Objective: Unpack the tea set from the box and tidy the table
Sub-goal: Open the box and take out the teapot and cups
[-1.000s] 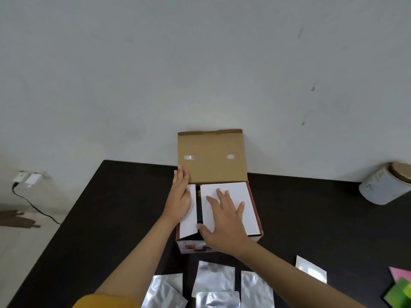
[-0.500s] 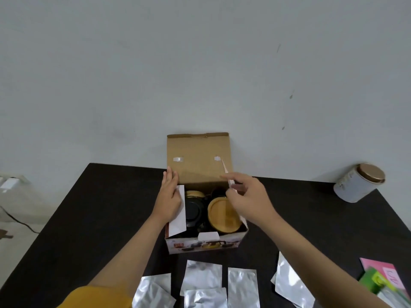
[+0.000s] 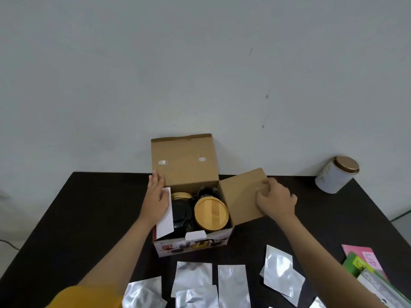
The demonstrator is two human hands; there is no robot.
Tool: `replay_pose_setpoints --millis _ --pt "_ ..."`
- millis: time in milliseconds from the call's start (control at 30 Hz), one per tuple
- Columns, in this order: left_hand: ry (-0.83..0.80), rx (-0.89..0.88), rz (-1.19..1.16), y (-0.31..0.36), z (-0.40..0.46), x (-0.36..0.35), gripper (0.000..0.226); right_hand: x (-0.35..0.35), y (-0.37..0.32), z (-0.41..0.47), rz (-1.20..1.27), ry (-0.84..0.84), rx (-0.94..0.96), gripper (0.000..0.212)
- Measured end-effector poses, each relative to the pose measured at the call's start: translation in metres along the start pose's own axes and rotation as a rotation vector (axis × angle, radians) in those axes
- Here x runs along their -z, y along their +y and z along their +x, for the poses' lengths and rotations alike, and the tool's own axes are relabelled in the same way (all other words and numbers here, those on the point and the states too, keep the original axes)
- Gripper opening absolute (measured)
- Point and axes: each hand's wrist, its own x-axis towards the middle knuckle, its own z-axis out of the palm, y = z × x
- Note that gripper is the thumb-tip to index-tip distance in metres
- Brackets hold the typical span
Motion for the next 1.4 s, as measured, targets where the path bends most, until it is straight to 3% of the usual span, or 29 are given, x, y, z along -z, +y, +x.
replay_pose_setpoints --millis 133,267,467,633,767,900,1100,1200,1233,1300,1400 --pt "0.008 0.005 0.032 0.001 0.000 -0.001 0.054 -0.044 -0.011 -0.011 -0.075 -0.143 -0.038 0.050" --pt "0.007 0.024 0.025 0.002 0.000 -0.002 0.065 -0.080 -0.043 -0.027 0.296 -0.300 0.108 0.059" --pt "-0.001 0.014 0.101 -0.002 -0.001 -0.001 0.089 -0.094 -0.053 -0.039 0.274 -0.241 0.229 0.067" --pt "-0.014 0.034 0.058 0.005 -0.004 0.001 0.080 -0.095 -0.053 -0.038 0.318 -0.238 0.238 0.066" --pt "0.027 0.074 -0.118 0.022 -0.008 0.022 0.055 -0.096 -0.051 -0.037 0.331 -0.231 0.231 0.067" --pt "0.028 0.022 -0.151 0.032 -0.023 0.052 0.049 -0.095 -0.051 -0.037 0.335 -0.222 0.237 0.066" --pt "-0.043 0.091 0.444 0.026 -0.049 0.072 0.046 -0.098 -0.049 -0.036 0.335 -0.235 0.231 0.067" --pt "-0.106 0.169 0.547 0.031 -0.057 0.059 0.033 -0.098 -0.049 -0.039 0.252 -0.143 0.283 0.070" --pt "-0.119 0.195 0.539 0.030 -0.058 0.051 0.035 -0.097 -0.050 -0.041 0.208 -0.086 0.319 0.072" --pt "-0.152 0.264 0.517 0.026 -0.058 0.031 0.060 -0.097 -0.051 -0.045 0.168 0.003 0.383 0.073" --pt "-0.166 0.332 0.500 0.027 -0.062 0.002 0.089 -0.101 -0.051 -0.048 0.163 0.004 0.464 0.070"
